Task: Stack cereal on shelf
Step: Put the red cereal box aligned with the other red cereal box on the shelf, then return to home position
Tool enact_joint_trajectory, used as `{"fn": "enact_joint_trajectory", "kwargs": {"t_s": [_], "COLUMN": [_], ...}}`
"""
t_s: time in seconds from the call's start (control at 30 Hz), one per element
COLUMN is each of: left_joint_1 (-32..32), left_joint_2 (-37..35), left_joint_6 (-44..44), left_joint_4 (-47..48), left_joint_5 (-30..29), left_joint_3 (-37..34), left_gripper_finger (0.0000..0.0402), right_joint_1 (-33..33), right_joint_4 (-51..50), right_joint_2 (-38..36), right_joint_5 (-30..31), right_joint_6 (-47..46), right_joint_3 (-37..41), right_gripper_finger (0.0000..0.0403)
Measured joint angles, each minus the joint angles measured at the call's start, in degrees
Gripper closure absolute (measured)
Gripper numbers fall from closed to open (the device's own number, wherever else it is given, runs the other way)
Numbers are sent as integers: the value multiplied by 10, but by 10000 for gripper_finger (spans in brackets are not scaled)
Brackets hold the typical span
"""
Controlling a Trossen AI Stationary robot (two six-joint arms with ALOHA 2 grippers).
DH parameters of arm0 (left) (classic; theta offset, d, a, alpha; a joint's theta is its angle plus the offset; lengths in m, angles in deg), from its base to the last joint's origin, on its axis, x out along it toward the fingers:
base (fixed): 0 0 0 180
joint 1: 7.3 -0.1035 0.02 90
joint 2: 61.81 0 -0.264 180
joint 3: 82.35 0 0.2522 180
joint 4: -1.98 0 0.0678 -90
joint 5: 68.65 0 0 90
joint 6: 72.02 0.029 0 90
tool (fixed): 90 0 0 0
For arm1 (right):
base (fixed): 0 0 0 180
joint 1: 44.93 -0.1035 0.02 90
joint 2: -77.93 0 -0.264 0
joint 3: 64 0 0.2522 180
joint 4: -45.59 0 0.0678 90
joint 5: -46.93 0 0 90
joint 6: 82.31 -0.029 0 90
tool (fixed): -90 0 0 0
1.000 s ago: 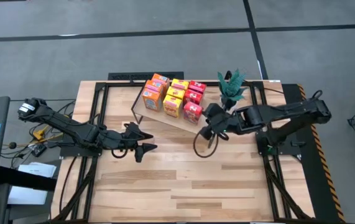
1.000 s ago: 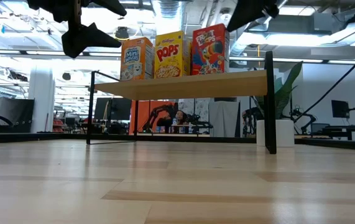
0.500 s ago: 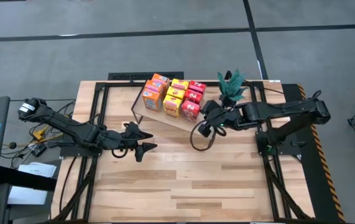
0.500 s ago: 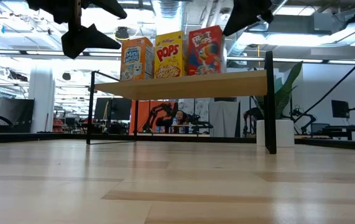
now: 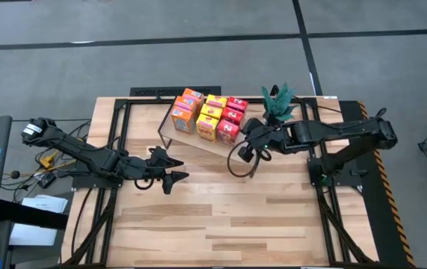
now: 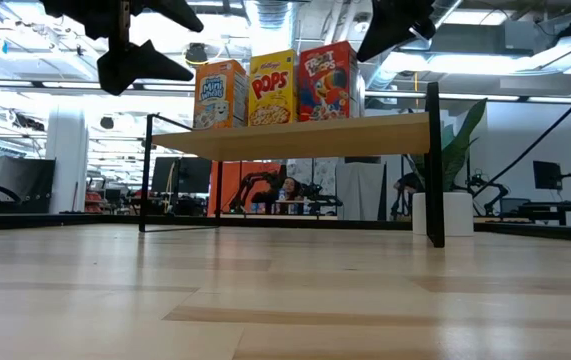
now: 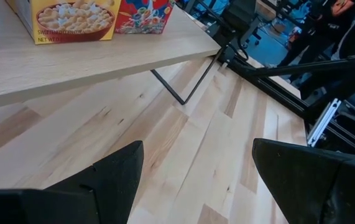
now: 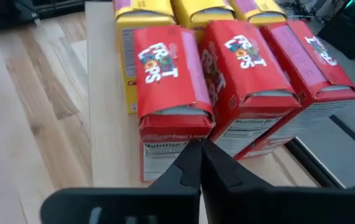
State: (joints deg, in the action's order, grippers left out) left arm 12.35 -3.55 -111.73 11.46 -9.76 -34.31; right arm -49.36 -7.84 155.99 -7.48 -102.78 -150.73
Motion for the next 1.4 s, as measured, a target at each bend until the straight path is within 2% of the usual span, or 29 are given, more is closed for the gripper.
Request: {"fn": "enact_joint_trajectory", "kwargs": {"t_s": [0.27, 0.43, 0.7, 0.97, 1.23, 1.4], "left_joint_1": [0, 0, 0, 0, 0, 0], "left_joint_2": [0, 0, 0, 0, 0, 0], "left_joint_6": [0, 0, 0, 0, 0, -6], "left_joint_4": [7, 7, 9, 9, 9, 9], "left_joint_5": [-6, -10, -11, -11, -13, -15], "left_joint_3": [0, 0, 0, 0, 0, 0], "left_gripper_finger": [109, 109, 109, 109, 109, 109], "right_joint_1": [-26, -15, 7, 20, 17, -9], "right_joint_4": [-4, -3, -1, -1, 4, 18], "right_joint_2": [0, 0, 0, 0, 0, -5], "right_joint_5": [-7, -6, -6, -9, -10, -12], "right_joint_6": [0, 1, 2, 15, 30, 34], "right_joint_3": [0, 0, 0, 0, 0, -19], "right_gripper_finger": [383, 392, 371, 390, 366, 365]}}
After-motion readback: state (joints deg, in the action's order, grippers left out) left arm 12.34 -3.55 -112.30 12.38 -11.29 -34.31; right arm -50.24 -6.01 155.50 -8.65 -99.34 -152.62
